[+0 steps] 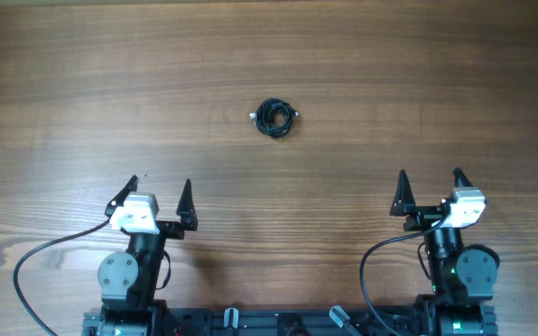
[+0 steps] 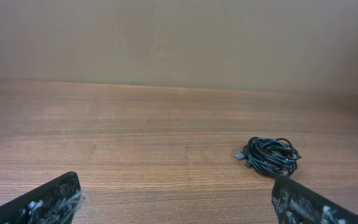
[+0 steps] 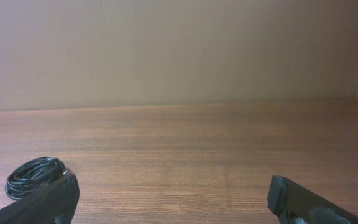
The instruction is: Untangle cables
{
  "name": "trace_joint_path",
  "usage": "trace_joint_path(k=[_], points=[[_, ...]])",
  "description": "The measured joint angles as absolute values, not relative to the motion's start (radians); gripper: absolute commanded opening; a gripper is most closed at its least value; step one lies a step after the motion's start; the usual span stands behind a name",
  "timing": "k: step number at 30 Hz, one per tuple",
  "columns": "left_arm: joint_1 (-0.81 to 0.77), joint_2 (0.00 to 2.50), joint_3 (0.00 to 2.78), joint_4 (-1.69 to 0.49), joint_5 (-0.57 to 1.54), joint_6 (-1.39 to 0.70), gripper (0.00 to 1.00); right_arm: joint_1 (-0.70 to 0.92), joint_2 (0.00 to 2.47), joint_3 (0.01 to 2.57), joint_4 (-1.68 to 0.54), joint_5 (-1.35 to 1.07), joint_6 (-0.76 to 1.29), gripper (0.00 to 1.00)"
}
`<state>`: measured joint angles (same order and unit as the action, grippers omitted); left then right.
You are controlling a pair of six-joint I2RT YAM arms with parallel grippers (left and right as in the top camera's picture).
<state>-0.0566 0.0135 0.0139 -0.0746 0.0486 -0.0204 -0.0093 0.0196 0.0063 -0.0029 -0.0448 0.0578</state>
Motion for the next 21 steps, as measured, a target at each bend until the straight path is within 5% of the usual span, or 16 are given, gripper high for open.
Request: trace_joint_path(k=[21], points=[[-0.057,0.014,0.014,-0.075,0.049,-0.02,1.0,-0.009,0.029,0.006,-0.003,-0.045,0.058,1.0]])
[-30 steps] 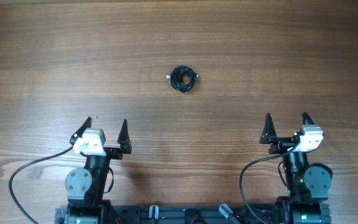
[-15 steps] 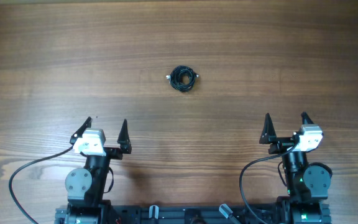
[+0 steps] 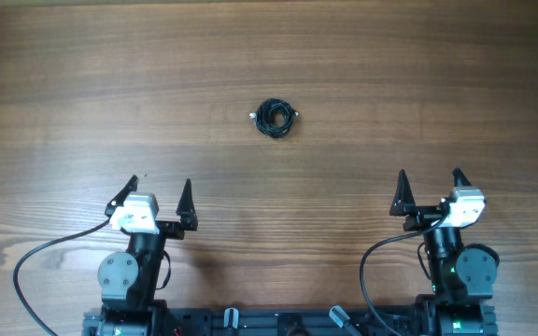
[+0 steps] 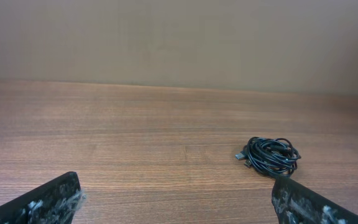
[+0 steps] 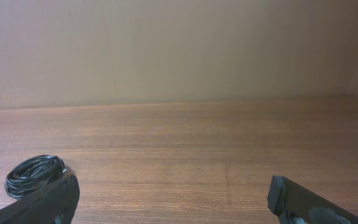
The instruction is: Untangle cables
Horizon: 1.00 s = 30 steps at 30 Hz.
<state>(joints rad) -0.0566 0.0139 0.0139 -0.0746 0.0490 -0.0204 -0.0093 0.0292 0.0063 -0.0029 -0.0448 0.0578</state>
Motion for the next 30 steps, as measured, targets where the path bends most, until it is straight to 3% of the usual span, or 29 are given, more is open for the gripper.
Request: trace_joint_path(k=[5,8,11,14,19,23,27,30], points=[[-0.057,0.014,0.013,-0.046,0.071,-0.033,1.0,-0.009,0.029,0.006,-0.002,-0.045,0.058,1.0],[-0.057,0.014,0.01,-0.009,0.228,-0.076,1.0,-0.009,0.029,0.006,-0.003,-0.045,0.058,1.0],[-0.057,0.014,0.009,0.257,0.402,-0.141,1.0,-0.009,0.031,0.006,-0.002,-0.045,0.058,1.0],[-0.057,0.016,0.04,0.382,0.449,-0.224,1.0,-0.009,0.034,0.006,-0.002,-0.045,0.058,1.0],[-0.057,0.207,0.404,0.058,0.479,-0.239,1.0,-0.009,0.038,0.006,-0.001,-0.045,0.058,1.0],[-0.057,0.606,0.884,-0.496,0.525,-0.16,1.0,-0.009,0.04,0.006,-0.002,-0.046,0.058,1.0],[-0.056,1.044,1.279,-0.897,0.619,-0.102,1.0,-0.009,0.041,0.006,-0.001,-0.048,0.058,1.0],[-0.056,1.223,1.303,-0.95,0.667,-0.101,1.0,-0.009,0.042,0.006,-0.002,-0.048,0.058,1.0]])
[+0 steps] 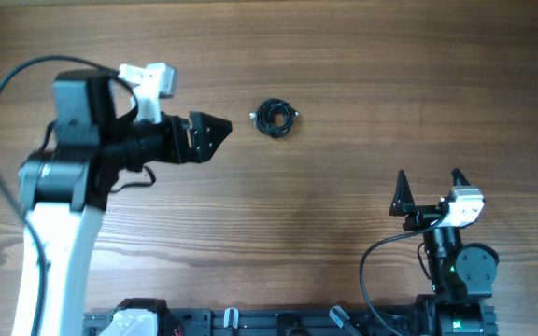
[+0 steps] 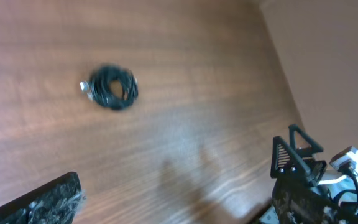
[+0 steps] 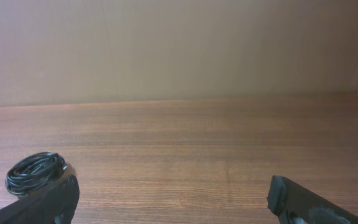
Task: Untangle cables
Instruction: 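Reach the left gripper forward to the black cable coil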
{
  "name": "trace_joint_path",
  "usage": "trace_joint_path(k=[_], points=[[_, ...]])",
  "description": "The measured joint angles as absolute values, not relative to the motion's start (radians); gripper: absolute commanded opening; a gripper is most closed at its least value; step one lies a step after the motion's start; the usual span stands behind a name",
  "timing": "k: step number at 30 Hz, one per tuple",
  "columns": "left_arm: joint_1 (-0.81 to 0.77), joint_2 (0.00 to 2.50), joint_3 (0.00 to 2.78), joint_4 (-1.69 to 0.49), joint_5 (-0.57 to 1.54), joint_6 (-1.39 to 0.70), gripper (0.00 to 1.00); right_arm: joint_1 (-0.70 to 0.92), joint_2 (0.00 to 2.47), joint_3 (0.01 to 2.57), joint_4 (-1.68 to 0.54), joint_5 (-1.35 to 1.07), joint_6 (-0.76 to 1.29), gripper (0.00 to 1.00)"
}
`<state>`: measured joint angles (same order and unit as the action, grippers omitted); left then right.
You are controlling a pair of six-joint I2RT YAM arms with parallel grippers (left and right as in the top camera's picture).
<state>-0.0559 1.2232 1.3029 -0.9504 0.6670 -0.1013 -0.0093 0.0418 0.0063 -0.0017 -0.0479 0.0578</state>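
A small black cable bundle with a silver plug end lies coiled on the wooden table. My left gripper hangs raised just left of the bundle, turned on its side and pointing right at it. In the left wrist view, which is blurred, the bundle sits upper left, well beyond the open left gripper, which holds nothing. My right gripper stands open at its base near the front right. The right wrist view has the bundle at far left, beside the left finger.
The right arm's base and its cable sit at the front edge. The left arm stretches up the left side of the table. A plain wall stands behind the table.
My left arm has left its rest place at the front left. It now reaches out over the table with its gripper raised beside the bundle. Bundle and right arm are unmoved.
At both earlier moments the two arms rested at the front edge with grippers open and the bundle lay untouched mid-table. Now the left gripper, still open, is close to the bundle's left side, and the right arm rests as before.
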Motion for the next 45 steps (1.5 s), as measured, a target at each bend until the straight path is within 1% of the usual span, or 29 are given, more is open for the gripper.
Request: trace_joint_path(k=[5,9,13,15,18,22,24,30,34,39,45], points=[[-0.056,1.376,1.303,-0.934,0.684,-0.128,1.0,-0.009,0.042,0.006,-0.002,-0.048,0.058,1.0],[-0.056,1.418,1.303,-0.906,0.687,-0.277,1.0,-0.009,0.042,0.006,-0.002,-0.048,0.058,1.0],[-0.084,1.419,1.303,-0.881,0.682,-0.351,1.0,-0.009,0.042,0.006,-0.002,-0.048,0.058,1.0],[-0.109,1.43,1.307,-0.911,0.651,-0.359,1.0,-0.009,0.042,0.006,-0.001,-0.048,0.058,0.99],[-0.121,1.446,1.307,-0.953,0.55,-0.366,1.0,-0.009,0.042,0.006,-0.001,-0.048,0.058,1.0],[-0.129,1.45,1.307,-0.848,0.493,-0.434,1.0,-0.009,0.042,0.006,-0.001,-0.048,0.058,1.0],[-0.159,1.487,1.31,-0.81,0.475,-0.471,1.0,-0.009,0.042,0.006,-0.002,-0.048,0.058,1.0],[-0.226,1.666,1.31,-0.791,0.454,-0.493,1.0,-0.009,0.042,0.006,-0.001,-0.048,0.058,1.0],[-0.289,1.719,1.31,-0.781,0.435,-0.493,1.0,-0.009,0.042,0.006,-0.002,-0.048,0.058,1.0],[-0.349,1.762,1.31,-0.78,0.311,-0.521,1.0,-0.009,0.042,0.006,-0.002,-0.048,0.058,1.0],[-0.353,1.834,1.31,-0.707,0.221,-0.571,1.0,-0.009,0.042,0.006,-0.002,-0.048,0.058,1.0]])
